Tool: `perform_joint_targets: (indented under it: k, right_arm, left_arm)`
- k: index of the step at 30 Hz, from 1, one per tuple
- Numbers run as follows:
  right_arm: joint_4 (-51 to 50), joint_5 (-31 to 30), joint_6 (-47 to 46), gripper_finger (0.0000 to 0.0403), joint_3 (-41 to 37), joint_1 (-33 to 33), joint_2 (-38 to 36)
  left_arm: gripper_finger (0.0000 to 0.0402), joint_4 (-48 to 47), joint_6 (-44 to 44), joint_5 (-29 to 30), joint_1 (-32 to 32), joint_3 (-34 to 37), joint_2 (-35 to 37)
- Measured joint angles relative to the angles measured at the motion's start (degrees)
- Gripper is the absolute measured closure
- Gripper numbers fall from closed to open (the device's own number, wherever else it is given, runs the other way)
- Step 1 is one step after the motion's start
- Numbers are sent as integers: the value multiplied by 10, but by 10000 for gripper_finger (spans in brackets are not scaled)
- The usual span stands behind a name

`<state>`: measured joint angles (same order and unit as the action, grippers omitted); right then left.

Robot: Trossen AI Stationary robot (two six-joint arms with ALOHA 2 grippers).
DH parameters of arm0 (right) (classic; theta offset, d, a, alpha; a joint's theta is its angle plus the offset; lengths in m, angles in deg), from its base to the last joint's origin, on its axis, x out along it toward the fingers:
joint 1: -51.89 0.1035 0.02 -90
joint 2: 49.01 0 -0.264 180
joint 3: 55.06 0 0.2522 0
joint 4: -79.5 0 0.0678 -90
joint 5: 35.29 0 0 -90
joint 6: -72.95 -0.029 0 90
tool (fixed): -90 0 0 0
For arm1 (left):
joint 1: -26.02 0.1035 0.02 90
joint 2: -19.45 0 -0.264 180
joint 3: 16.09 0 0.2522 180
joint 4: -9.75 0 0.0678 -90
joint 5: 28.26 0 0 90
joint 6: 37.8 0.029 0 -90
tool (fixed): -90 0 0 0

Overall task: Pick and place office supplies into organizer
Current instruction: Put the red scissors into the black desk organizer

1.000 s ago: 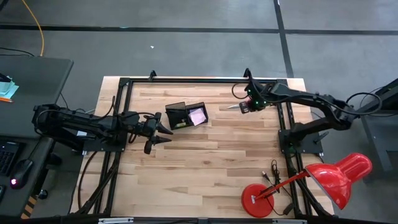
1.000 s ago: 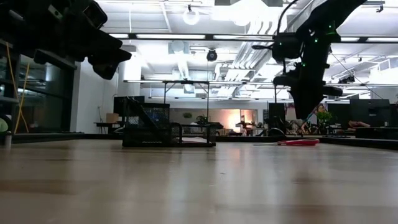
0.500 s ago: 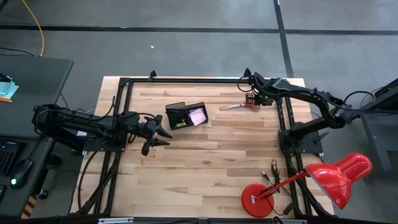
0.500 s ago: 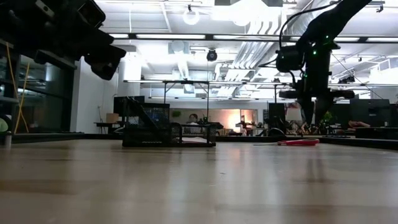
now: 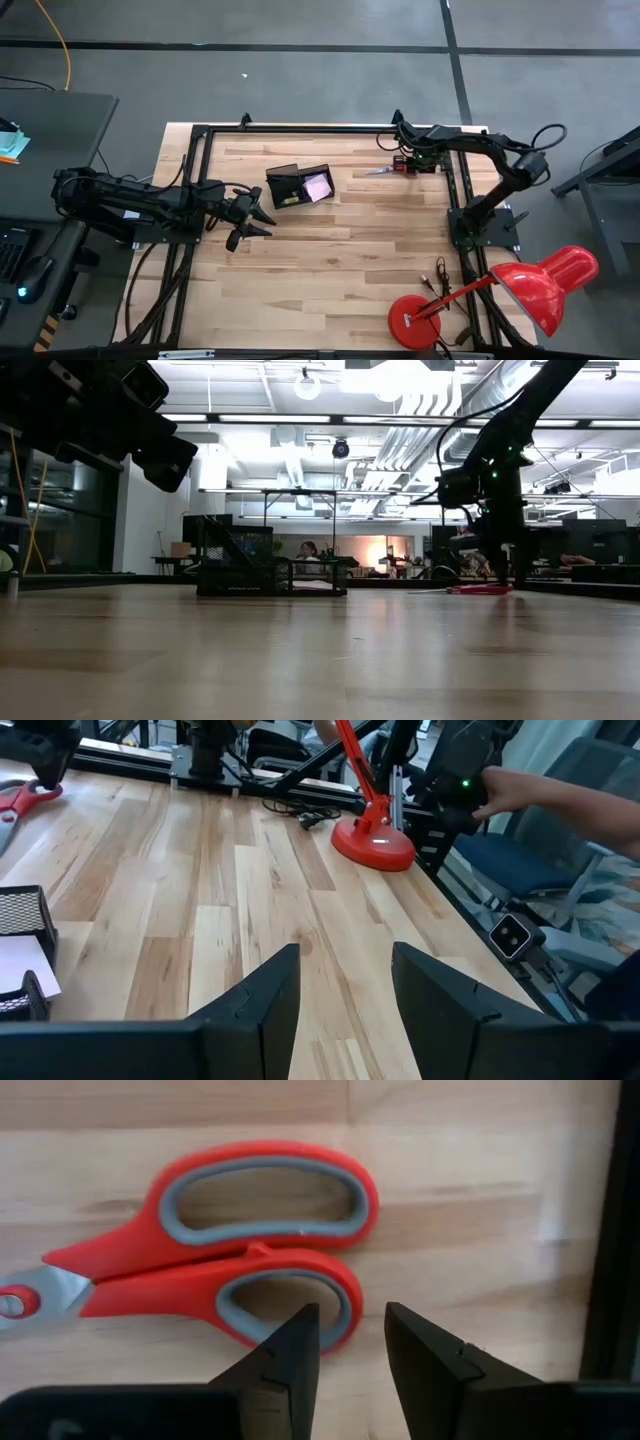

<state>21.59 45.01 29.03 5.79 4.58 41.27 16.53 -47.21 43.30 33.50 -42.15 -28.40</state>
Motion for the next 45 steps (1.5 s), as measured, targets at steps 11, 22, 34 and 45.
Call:
perform_joint_targets:
  k: [11, 22, 34, 45]
  right_arm:
    - [27, 1, 23, 294, 0, -21, 2]
    - [39, 20, 54, 350, 4, -20, 33]
    - [55, -13, 82, 382, 0, 20, 32]
    - [73, -71, 99, 385, 0, 106, -29]
  left_arm:
    - [256, -2, 0, 0, 0, 0, 0]
    - [256, -10, 1, 0, 0, 0, 0]
    - [256, -11, -1, -1, 0, 0, 0]
    - [256, -21, -12, -55, 0, 0, 34]
